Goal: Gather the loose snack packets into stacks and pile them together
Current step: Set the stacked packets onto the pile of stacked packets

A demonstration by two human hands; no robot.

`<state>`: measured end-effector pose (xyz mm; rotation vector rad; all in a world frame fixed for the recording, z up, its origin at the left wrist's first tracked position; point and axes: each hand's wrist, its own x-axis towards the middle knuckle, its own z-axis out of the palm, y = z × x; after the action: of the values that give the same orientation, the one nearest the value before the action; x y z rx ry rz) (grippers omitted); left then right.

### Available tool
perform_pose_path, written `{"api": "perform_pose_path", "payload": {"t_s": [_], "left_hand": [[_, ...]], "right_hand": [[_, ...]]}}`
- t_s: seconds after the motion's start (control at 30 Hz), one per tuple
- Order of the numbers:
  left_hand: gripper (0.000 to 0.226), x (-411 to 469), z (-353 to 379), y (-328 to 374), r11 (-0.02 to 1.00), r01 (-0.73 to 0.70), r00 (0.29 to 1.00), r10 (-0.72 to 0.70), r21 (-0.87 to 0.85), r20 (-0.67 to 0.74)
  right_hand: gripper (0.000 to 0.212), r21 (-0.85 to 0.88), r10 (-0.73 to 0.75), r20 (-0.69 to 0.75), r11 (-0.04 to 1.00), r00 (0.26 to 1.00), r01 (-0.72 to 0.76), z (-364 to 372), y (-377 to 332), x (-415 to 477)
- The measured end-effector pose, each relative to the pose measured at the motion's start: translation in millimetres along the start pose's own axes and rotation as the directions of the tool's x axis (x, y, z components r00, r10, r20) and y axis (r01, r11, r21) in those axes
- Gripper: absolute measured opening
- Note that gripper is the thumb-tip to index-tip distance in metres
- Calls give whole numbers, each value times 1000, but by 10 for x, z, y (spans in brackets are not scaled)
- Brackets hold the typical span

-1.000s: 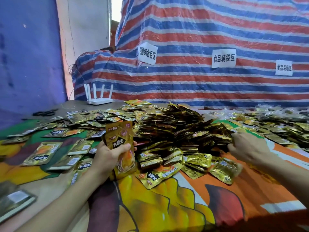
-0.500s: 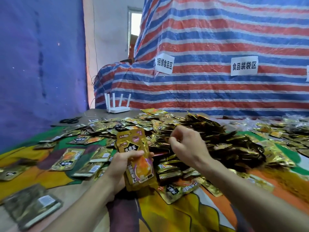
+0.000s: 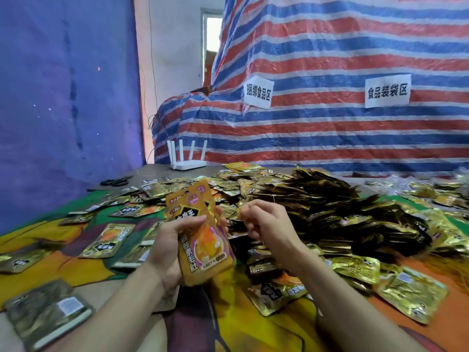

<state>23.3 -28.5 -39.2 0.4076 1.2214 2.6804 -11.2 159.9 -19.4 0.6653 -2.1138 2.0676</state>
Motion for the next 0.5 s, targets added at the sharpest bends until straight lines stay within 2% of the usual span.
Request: {"api": "perform_pose_path", "payload": {"t_s": [0.07,0.13,0.3,0.4,0.5], "left_hand": [[32,-13,-22,-3,998,2,999,1,-61,50],[29,-22,-12,-11,998,17,998,-13,-63,63],[45,-25,44,-48,994,106,992,-105,-8,72],[41,-21,38,-57,990,140,989,-141,31,38],[28,-12,11,-62,983,152,988,-152,105,-12]], "right_hand": [[13,238,84,127,965,988,-112,-26,-52,-21],[13,402,98,226,897,969,-184,-61,-100,-44],[24,686,22,282,694,959,-217,-120,-183,-94],[23,725,16,289,650,957,-229,-131,-176,-91],[36,612,42,312,755,949,-235,-130,-143,-56]]}}
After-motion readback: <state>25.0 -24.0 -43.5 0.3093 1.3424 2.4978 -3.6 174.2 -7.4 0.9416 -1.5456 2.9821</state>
